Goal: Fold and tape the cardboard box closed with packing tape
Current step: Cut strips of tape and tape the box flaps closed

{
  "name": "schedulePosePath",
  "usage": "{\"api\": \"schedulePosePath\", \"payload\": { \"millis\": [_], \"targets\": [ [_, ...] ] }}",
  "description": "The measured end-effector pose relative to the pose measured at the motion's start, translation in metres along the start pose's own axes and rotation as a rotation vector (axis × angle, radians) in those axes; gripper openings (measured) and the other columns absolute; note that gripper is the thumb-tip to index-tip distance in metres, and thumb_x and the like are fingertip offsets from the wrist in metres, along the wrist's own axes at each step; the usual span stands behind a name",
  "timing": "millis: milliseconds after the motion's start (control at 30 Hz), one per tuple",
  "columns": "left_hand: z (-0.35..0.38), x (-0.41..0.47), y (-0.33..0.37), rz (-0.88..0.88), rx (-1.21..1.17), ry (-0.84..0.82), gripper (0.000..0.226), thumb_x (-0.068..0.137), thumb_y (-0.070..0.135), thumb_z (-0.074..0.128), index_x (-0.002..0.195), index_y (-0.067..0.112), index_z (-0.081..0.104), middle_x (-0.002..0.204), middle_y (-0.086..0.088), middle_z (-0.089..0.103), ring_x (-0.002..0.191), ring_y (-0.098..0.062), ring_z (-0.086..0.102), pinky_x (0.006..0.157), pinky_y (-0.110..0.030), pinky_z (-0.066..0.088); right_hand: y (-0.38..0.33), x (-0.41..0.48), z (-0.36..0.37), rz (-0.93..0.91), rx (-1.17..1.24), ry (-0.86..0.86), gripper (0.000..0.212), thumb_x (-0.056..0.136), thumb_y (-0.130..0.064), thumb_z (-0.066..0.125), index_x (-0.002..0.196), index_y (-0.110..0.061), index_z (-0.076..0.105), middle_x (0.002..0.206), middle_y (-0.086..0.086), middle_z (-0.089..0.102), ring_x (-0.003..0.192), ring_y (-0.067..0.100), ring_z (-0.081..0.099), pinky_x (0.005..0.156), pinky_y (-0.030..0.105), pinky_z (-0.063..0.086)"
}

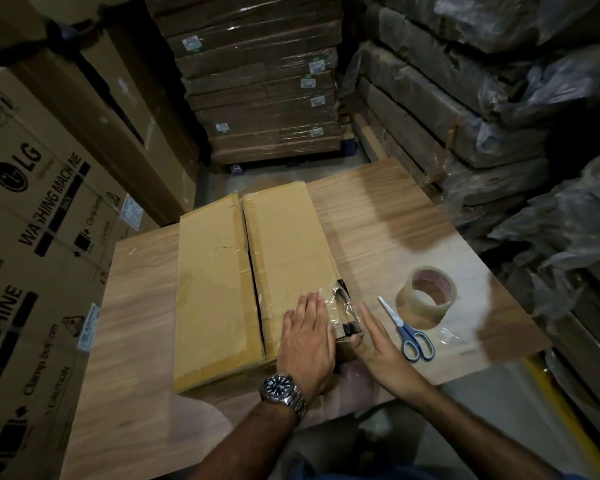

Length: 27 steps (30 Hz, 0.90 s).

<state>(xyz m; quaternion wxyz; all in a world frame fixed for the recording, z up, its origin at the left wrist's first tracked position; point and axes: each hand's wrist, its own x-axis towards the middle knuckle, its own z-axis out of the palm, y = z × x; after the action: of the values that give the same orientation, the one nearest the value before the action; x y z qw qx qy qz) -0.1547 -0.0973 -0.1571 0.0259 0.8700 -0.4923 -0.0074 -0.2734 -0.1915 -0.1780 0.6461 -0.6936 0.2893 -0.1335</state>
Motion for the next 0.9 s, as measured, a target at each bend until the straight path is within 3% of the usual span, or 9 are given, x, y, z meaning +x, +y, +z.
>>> {"api": "schedulePosePath", "payload": {
  "millis": [67,133,233,333,400,533,667,767,900],
  "targets": [
    [0.000,0.001,0.000,-0.012,-0.011,-0.016,0.058,0.102,0.028,0.013,0.130,0.006,0.058,0.139,-0.010,0.055,0.129,-0.025,0.053,0.100,-0.045,0.043,-0.008,-0.001,0.006,-0.030,0.049,0.013,0.118,0.054,-0.092,0.051,0.145,-0.021,0.025,0.141,-0.027,0.030,0.128,-0.017,0.033,0.096,-0.003,0.025],
    [0.000,0.000,0.000,-0.018,-0.002,-0.015,0.067,0.102,0.030,0.002,0.130,0.005,0.058,0.139,-0.010,0.055,0.129,-0.025,0.052,0.100,-0.044,0.043,-0.007,-0.003,0.012,-0.014,0.037,-0.005,0.096,0.067,-0.079,0.058,0.141,-0.022,0.036,0.139,-0.025,0.044,0.128,-0.012,0.040,0.102,0.008,0.033],
    [0.000,0.001,0.000,-0.022,0.007,-0.006,0.069,0.101,0.031,0.001,0.131,0.005,0.057,0.139,-0.010,0.056,0.128,-0.025,0.053,0.101,-0.042,0.038,0.000,-0.006,0.007,0.015,0.010,-0.033,0.086,0.077,-0.067,0.061,0.144,-0.020,0.036,0.142,-0.014,0.048,0.130,0.001,0.045,0.108,0.021,0.037],
    [0.000,0.001,0.000,-0.017,0.020,-0.001,0.066,0.102,0.031,0.004,0.131,0.006,0.057,0.138,-0.010,0.056,0.128,-0.024,0.054,0.100,-0.043,0.038,-0.002,-0.004,0.004,0.026,0.008,-0.029,0.093,0.072,-0.070,0.058,0.147,-0.027,0.023,0.146,-0.024,0.029,0.133,-0.006,0.031,0.108,0.013,0.028],
    [0.000,0.001,0.000,-0.012,0.020,-0.007,0.061,0.101,0.029,0.009,0.130,0.006,0.058,0.138,-0.010,0.056,0.127,-0.025,0.054,0.100,-0.043,0.038,-0.002,-0.002,0.008,0.002,0.052,-0.010,0.098,0.066,-0.076,0.062,0.144,-0.029,0.025,0.144,-0.027,0.033,0.132,-0.013,0.032,0.108,0.013,0.029],
    [0.001,0.003,0.000,-0.019,0.016,-0.028,0.067,0.101,0.030,0.004,0.128,0.006,0.060,0.137,-0.010,0.057,0.127,-0.025,0.054,0.099,-0.044,0.041,0.003,-0.007,0.011,0.022,0.037,-0.026,0.088,0.070,-0.072,0.065,0.141,-0.030,0.034,0.142,-0.013,0.047,0.134,0.004,0.042,0.109,0.022,0.035],
    [0.000,0.002,0.000,-0.021,0.013,-0.038,0.063,0.101,0.030,0.009,0.129,0.005,0.059,0.137,-0.011,0.057,0.127,-0.025,0.054,0.100,-0.044,0.039,0.004,-0.003,0.006,0.033,-0.092,-0.008,0.115,0.056,-0.092,0.051,0.149,-0.030,0.020,0.150,-0.020,0.023,0.143,0.004,0.020,0.118,0.028,0.019],
    [-0.001,0.001,0.000,-0.023,0.020,-0.058,0.068,0.101,0.031,0.002,0.129,0.006,0.059,0.138,-0.010,0.056,0.127,-0.024,0.054,0.101,-0.043,0.036,-0.002,-0.001,0.009,0.024,-0.056,0.010,0.098,0.056,-0.089,0.056,0.137,-0.042,0.026,0.140,-0.033,0.026,0.137,-0.002,0.028,0.114,0.023,0.026],
    [-0.004,0.002,0.000,-0.040,0.015,-0.084,0.069,0.101,0.031,0.002,0.128,0.007,0.061,0.136,-0.009,0.058,0.126,-0.023,0.056,0.099,-0.043,0.038,0.002,-0.006,0.007,0.003,-0.061,-0.002,0.093,0.066,-0.080,0.061,0.142,-0.036,0.032,0.146,-0.020,0.036,0.137,-0.006,0.030,0.115,0.028,0.030]
  ]
}}
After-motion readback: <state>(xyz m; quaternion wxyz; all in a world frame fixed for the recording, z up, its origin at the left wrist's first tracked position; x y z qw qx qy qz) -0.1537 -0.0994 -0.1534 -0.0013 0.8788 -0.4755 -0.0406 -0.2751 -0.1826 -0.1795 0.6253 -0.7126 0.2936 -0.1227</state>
